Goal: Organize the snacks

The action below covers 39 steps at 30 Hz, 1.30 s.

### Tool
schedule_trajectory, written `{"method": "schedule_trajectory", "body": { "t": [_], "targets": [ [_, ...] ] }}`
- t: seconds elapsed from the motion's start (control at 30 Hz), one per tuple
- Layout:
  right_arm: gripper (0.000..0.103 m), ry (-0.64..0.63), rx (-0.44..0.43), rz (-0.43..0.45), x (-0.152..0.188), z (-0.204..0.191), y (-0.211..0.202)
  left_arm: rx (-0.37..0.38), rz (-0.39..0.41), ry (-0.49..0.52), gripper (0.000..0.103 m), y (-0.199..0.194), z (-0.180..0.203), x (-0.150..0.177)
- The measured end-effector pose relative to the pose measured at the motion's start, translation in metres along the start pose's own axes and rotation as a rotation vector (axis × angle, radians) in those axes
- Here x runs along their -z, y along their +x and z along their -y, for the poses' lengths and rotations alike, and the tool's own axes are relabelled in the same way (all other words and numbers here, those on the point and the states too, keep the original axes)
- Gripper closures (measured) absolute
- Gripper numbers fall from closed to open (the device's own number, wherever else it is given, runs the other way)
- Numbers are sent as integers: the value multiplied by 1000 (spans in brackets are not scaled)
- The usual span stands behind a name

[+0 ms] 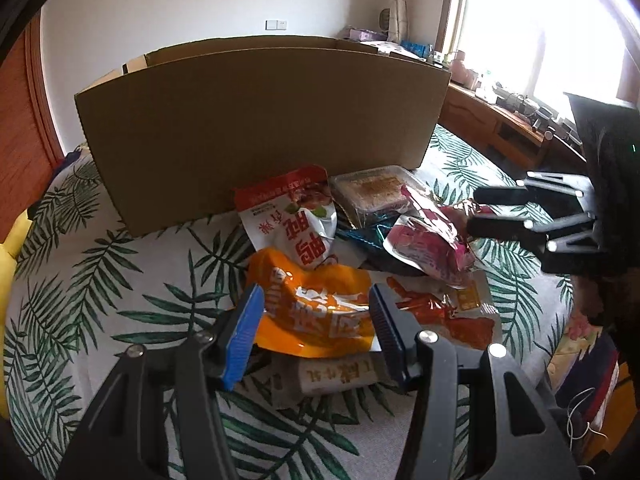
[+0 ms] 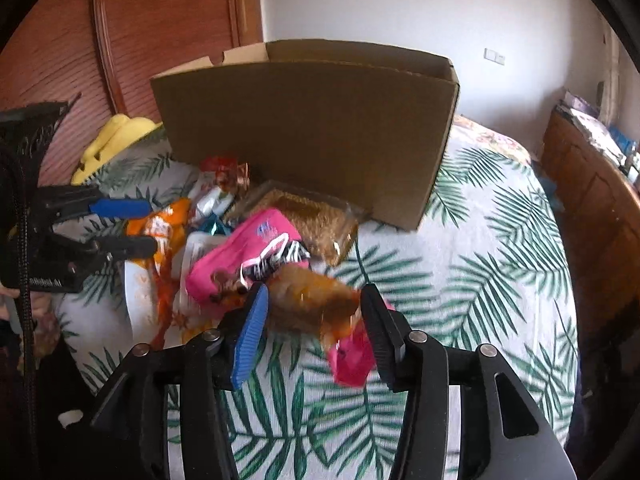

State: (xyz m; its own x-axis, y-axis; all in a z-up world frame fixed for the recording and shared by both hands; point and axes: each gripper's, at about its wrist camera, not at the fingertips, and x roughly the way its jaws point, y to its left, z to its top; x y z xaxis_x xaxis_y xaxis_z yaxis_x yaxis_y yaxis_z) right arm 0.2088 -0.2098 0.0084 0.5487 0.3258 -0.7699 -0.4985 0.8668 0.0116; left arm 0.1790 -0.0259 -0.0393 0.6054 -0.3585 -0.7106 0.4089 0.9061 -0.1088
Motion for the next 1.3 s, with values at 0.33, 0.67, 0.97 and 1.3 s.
{"method": "schedule_trajectory", "body": {
  "t": [0.33, 0.67, 0.97, 1.3],
  "targets": [
    [53, 13, -72, -44, -12, 7, 16, 17, 9, -23, 49, 1, 0, 2],
    [47, -1, -156, -112, 1, 13, 6, 32, 2, -34, 49, -4, -4, -2],
    [46, -79, -92, -146, 21, 1, 12, 52, -29, 30, 49, -7, 12, -3],
    [42, -83, -17, -98, 24, -6, 14, -26, -37, -31, 49, 1, -19, -9]
  ]
}}
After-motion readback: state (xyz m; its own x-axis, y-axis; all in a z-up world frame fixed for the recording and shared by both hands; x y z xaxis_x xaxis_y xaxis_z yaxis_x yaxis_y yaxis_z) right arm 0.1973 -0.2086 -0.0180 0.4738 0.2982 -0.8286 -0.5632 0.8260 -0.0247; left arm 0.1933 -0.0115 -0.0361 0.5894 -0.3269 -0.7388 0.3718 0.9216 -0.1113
